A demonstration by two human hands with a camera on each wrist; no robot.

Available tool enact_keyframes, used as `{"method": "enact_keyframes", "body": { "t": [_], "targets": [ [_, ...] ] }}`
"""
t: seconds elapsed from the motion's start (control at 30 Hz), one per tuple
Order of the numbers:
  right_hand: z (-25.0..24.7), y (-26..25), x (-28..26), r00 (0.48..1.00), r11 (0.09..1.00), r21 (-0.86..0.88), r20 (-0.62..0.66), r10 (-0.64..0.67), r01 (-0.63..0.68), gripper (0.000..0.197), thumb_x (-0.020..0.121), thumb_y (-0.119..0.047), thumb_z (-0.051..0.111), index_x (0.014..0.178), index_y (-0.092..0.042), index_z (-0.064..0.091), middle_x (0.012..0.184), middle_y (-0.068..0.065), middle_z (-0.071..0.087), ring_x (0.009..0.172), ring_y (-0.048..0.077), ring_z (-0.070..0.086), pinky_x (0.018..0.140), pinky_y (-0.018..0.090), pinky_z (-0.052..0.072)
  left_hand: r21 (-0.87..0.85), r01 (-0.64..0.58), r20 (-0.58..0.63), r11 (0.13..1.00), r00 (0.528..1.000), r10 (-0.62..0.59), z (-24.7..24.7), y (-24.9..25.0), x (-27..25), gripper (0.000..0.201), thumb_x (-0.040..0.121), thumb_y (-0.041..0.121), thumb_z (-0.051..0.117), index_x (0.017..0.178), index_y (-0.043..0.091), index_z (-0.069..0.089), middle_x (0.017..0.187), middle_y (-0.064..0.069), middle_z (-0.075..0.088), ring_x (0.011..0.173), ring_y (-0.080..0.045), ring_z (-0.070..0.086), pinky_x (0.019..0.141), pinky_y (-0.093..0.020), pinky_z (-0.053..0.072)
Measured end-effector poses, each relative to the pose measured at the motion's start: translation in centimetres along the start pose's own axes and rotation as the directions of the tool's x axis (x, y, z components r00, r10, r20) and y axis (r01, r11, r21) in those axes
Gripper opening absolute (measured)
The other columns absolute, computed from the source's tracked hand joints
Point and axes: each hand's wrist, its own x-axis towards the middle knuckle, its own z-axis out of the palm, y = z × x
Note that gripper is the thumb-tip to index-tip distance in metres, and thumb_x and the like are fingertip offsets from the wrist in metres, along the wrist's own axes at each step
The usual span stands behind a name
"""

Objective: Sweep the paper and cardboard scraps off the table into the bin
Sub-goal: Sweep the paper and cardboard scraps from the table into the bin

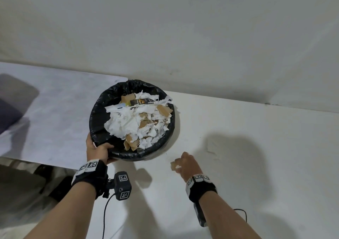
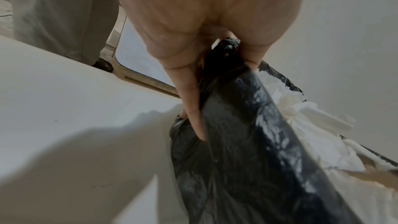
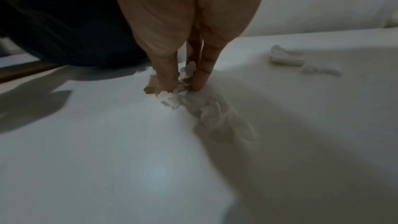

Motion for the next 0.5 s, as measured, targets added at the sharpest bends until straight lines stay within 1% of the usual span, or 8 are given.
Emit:
{"method": "enact_keyframes", "body": {
  "t": [0.1, 0.17, 0.2, 0.23, 0.3, 0.33, 0.4, 0.5],
  "targets": [
    [-1.4, -0.4, -0.3, 0.997, 0.993, 0.091, 0.018, 0.070, -0.072, 0.024, 0.084, -0.015, 0.055, 0.101, -0.007, 0.069, 0.087, 0.011, 0.062, 0.092, 0.023, 0.058, 0.077, 0.030, 0.042, 0.016, 0.001, 0.021, 1.000, 1.000, -0.002, -0.4, 0.0, 0.0, 0.088, 0.080, -0.016, 0.048, 0.145, 0.042, 0.039, 0.129, -0.006, 0.056, 0.095, -0.039, 0.063, 0.045, -0.041, 0.058],
    [-1.8, -0.2, -0.6, 0.989, 0.976, 0.160, -0.016, 0.149, -0.145, 0.021, 0.074, -0.022, 0.054, 0.077, -0.011, 0.071, 0.069, 0.013, 0.063, 0.076, 0.016, 0.058, 0.062, 0.024, 0.037, 0.018, 0.001, 0.031, 1.000, 1.000, -0.002, -0.8, -0.1, 0.1, 0.088, 0.080, -0.016, 0.048, 0.145, 0.042, 0.039, 0.131, -0.006, 0.056, 0.100, -0.041, 0.062, 0.046, -0.041, 0.058],
    [-1.9, -0.1, -0.7, 0.981, 0.961, 0.212, -0.036, 0.189, -0.177, 0.016, 0.071, -0.020, 0.057, 0.069, -0.011, 0.070, 0.061, 0.012, 0.060, 0.071, 0.013, 0.056, 0.059, 0.022, 0.036, 0.024, 0.002, 0.031, 1.000, 1.000, -0.003, -1.0, -0.1, 0.1, 0.088, 0.080, -0.016, 0.048, 0.145, 0.043, 0.039, 0.131, -0.006, 0.056, 0.100, -0.041, 0.062, 0.047, -0.041, 0.058],
    [-2.0, 0.3, -0.6, 0.976, 0.947, 0.266, -0.072, 0.208, -0.182, 0.012, 0.070, -0.014, 0.062, 0.061, -0.017, 0.069, 0.054, 0.005, 0.058, 0.068, 0.013, 0.058, 0.058, 0.021, 0.041, 0.030, 0.004, 0.030, 1.000, 1.000, -0.005, -1.0, -0.1, 0.0, 0.088, 0.080, -0.016, 0.048, 0.145, 0.043, 0.039, 0.131, -0.006, 0.056, 0.101, -0.041, 0.062, 0.050, -0.042, 0.058],
    [-3.7, 0.5, -0.6, 0.961, 0.914, 0.381, -0.171, 0.216, -0.138, 0.028, 0.068, -0.006, 0.071, 0.052, -0.028, 0.065, 0.047, -0.006, 0.054, 0.059, 0.012, 0.060, 0.058, 0.026, 0.053, 0.026, 0.009, 0.034, 1.000, 0.999, -0.009, -1.1, -0.2, -0.1, 0.088, 0.080, -0.016, 0.048, 0.145, 0.043, 0.038, 0.131, -0.007, 0.056, 0.102, -0.042, 0.061, 0.055, -0.043, 0.058],
    [-5.1, 0.3, -0.7, 0.952, 0.892, 0.443, -0.223, 0.211, -0.094, 0.026, 0.068, -0.004, 0.074, 0.056, -0.026, 0.069, 0.049, -0.004, 0.058, 0.052, 0.006, 0.059, 0.055, 0.024, 0.053, 0.020, 0.013, 0.036, 1.000, 0.999, -0.013, -1.0, -0.2, -0.3, 0.088, 0.080, -0.017, 0.047, 0.145, 0.042, 0.038, 0.130, -0.006, 0.055, 0.102, -0.042, 0.061, 0.056, -0.043, 0.058],
    [-8.4, -0.7, -0.6, 0.926, 0.846, 0.532, -0.332, 0.179, 0.027, 0.009, 0.069, -0.005, 0.079, 0.075, -0.011, 0.077, 0.061, 0.006, 0.068, 0.048, -0.003, 0.057, 0.051, 0.014, 0.047, 0.016, 0.028, 0.036, 0.999, 0.999, -0.029, -0.7, -0.3, -0.6, 0.088, 0.081, -0.018, 0.047, 0.145, 0.041, 0.038, 0.129, -0.007, 0.054, 0.101, -0.043, 0.060, 0.058, -0.043, 0.057],
    [-12.7, -3.4, 0.0, 0.886, 0.807, 0.566, -0.446, 0.128, 0.168, 0.022, 0.070, -0.005, 0.079, 0.091, -0.009, 0.077, 0.079, 0.006, 0.073, 0.067, 0.009, 0.063, 0.058, 0.009, 0.044, 0.019, 0.043, 0.049, 0.999, 0.998, -0.044, 0.2, -0.3, -1.0, 0.089, 0.080, -0.018, 0.047, 0.144, 0.044, 0.039, 0.127, -0.009, 0.056, 0.101, -0.045, 0.061, 0.057, -0.045, 0.058]
  ]
}}
